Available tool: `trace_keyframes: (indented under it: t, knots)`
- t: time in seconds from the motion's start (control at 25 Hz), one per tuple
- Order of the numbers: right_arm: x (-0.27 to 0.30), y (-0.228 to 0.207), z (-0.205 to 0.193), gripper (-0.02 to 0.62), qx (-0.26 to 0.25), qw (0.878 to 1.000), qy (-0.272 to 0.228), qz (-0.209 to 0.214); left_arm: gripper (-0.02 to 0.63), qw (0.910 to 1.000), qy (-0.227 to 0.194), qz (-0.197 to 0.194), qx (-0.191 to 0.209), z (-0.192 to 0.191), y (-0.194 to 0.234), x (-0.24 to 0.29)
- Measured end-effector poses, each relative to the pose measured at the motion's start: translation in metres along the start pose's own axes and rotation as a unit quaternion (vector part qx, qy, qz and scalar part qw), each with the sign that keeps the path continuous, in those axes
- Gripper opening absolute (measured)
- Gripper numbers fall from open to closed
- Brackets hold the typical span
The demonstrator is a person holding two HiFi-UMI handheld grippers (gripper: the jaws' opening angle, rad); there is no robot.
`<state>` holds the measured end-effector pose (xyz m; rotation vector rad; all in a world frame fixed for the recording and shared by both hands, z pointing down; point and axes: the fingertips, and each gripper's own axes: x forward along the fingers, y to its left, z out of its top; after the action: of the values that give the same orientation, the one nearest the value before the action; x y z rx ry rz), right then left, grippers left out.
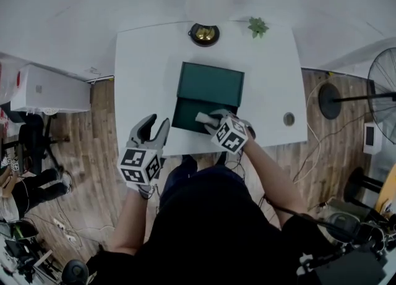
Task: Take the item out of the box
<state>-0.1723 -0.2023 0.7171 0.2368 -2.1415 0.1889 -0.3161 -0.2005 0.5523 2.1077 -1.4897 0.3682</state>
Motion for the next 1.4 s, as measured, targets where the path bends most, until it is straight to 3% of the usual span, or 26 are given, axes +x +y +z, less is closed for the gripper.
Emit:
trace_keyframes:
  t: [0.16,0.28,0.48,0.64,0.76,0.92,1.16,1.4]
  knots:
    - [-0.042,-0.013,0.012,0.133,0.047,0.997,-0.063,-0.019,0.156,0.9998,-0.004,-0.016,0.008,0.007,-0.026,0.012]
    - [-0.083,-0.03,0.02,0.133,0.095,0.988,-0.116,-0.041,0.156,0.9993,-0.006,-0.031,0.021,0.013,-0.048,0.021]
    - [-0.14,-0.074,0.01,0.133,0.158,0.965,-0.18,-0.107,0.156,0.9978,-0.012,-0.046,0.045,0.025,-0.081,0.033]
    - [-0.164,-0.112,-0.028,0.133,0.229,0.938,-0.199,-0.166,0.156,0.9971,-0.01,-0.054,0.053,0.027,-0.098,0.039]
    - [-0.168,-0.137,-0.069,0.133,0.271,0.923,-0.182,-0.203,0.156,0.9973,-0.006,-0.05,0.052,0.024,-0.102,0.04]
    - [-0.157,-0.156,-0.119,0.133,0.276,0.922,-0.125,-0.242,0.156,0.9976,0.004,-0.036,0.058,0.015,-0.099,0.035]
    - [-0.124,-0.162,-0.166,0.133,0.288,0.929,-0.055,-0.228,0.156,0.9986,0.014,-0.014,0.049,0.002,-0.09,0.025]
    - [-0.101,-0.173,-0.186,0.137,0.317,0.92,-0.032,-0.228,0.156,0.9987,0.018,0.005,0.048,-0.002,-0.079,0.02]
